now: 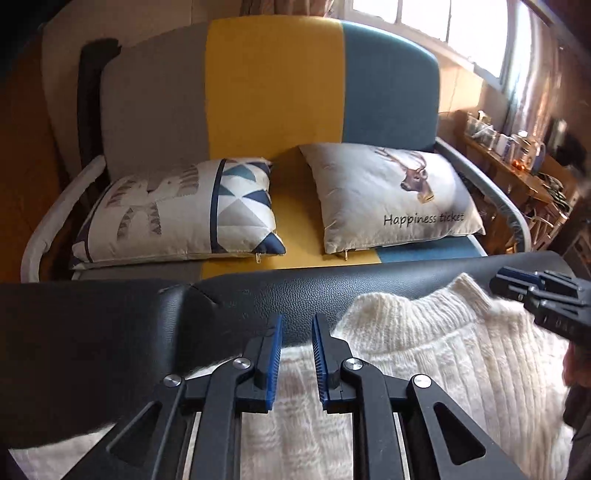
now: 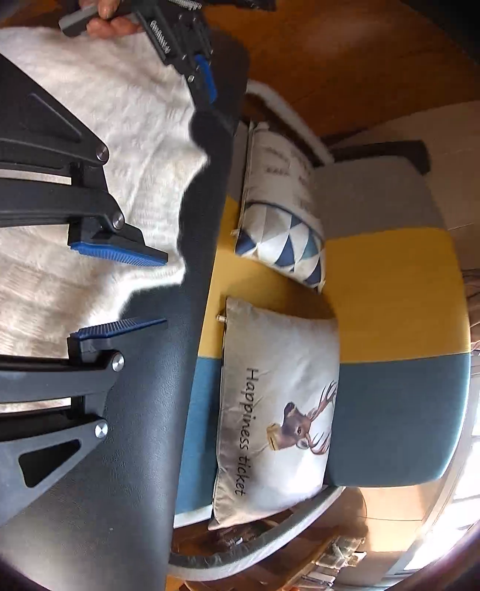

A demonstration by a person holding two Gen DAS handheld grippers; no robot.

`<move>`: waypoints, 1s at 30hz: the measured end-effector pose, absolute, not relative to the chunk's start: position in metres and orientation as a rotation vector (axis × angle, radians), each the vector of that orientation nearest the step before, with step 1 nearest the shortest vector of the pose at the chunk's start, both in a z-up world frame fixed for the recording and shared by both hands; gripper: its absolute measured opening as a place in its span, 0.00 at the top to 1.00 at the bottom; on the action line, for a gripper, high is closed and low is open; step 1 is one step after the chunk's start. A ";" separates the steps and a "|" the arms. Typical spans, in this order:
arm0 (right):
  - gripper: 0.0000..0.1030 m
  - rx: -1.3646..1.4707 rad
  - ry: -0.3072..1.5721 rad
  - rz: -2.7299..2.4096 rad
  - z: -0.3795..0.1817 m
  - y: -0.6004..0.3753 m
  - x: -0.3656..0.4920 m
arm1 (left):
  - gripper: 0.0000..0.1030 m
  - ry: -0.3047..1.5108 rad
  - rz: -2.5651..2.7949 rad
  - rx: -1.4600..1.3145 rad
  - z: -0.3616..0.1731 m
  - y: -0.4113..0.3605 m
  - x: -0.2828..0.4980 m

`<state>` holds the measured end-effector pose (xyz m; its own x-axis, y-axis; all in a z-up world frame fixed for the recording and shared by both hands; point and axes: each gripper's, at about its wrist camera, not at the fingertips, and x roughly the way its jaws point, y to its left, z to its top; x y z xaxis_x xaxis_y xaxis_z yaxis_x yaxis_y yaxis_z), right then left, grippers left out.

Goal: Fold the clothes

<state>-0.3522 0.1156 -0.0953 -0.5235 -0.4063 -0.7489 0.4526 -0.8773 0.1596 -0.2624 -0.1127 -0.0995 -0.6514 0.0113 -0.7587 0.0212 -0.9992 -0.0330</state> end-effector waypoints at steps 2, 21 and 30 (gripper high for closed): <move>0.73 1.133 0.048 -2.342 -0.091 0.118 -0.342 | 0.83 0.008 -2.875 1.310 -0.099 -0.109 -0.253; 0.72 1.205 -0.502 -2.455 -0.084 0.264 -0.182 | 0.69 0.353 -2.924 1.492 -0.092 -0.060 -0.146; 0.72 1.269 -0.927 -2.851 -0.094 0.469 0.003 | 0.66 0.615 -2.974 2.104 -0.094 0.157 -0.118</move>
<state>0.0033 0.4685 -0.0944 -0.6906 -0.1215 -0.7130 -0.3210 -0.8319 0.4527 -0.1177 0.1570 -0.0943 -0.2505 0.5982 -0.7612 -0.2472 -0.7997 -0.5471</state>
